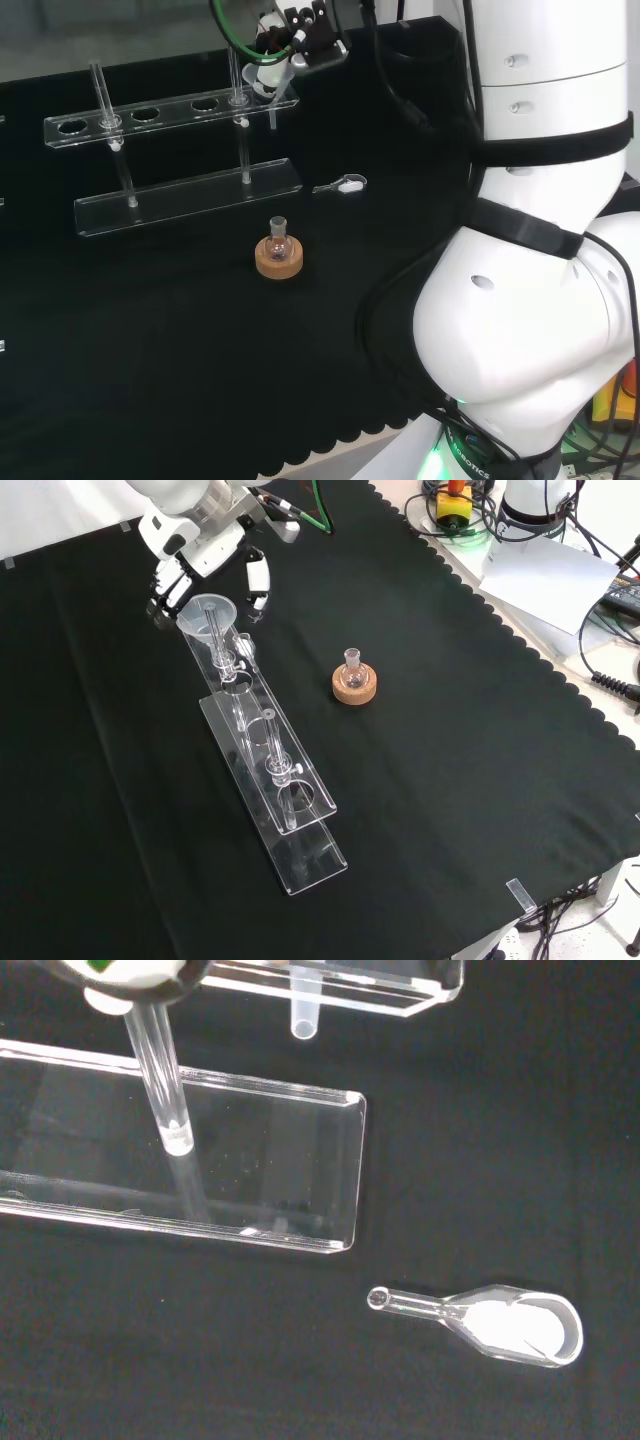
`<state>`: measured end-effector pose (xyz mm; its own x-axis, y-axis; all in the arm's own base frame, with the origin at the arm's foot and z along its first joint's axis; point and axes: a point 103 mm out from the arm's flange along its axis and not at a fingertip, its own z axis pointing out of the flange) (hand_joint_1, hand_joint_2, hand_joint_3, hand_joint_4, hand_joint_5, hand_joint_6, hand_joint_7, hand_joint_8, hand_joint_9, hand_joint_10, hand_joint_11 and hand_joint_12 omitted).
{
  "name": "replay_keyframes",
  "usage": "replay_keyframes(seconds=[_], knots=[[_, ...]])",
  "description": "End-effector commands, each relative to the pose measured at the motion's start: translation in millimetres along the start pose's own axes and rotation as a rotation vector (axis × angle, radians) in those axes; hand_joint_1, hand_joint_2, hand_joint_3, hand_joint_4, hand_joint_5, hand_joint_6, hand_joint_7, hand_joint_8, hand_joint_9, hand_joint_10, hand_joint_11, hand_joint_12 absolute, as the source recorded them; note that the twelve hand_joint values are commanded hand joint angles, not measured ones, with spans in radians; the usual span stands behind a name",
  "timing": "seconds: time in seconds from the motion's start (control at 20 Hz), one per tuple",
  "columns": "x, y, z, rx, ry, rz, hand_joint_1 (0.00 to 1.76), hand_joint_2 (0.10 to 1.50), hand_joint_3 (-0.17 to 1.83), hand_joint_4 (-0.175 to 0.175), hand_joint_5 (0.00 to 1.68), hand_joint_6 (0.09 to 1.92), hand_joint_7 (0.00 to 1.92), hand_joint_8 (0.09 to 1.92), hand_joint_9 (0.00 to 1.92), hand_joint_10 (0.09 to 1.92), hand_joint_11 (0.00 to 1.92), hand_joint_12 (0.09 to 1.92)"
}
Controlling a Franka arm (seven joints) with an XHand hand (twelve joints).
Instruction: Pick up the funnel from the transparent funnel stand.
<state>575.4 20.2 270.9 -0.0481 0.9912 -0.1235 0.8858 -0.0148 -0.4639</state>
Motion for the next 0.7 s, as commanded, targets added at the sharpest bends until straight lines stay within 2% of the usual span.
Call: replay_keyframes(seconds=[0.05, 0.7], knots=[[-0.5, 1.9, 0.4, 0.005, 0.004, -0.001, 0.79, 0.62, 0.56, -0.082, 0.09, 0.09, 0.0, 0.49, 0.26, 0.82, 0.33, 1.42], [-0.4, 6.4, 0.0, 0.007, 0.014, -0.01, 0.78, 0.6, 0.58, -0.073, 0.05, 0.09, 0.0, 0.46, 0.27, 0.81, 0.35, 1.41]])
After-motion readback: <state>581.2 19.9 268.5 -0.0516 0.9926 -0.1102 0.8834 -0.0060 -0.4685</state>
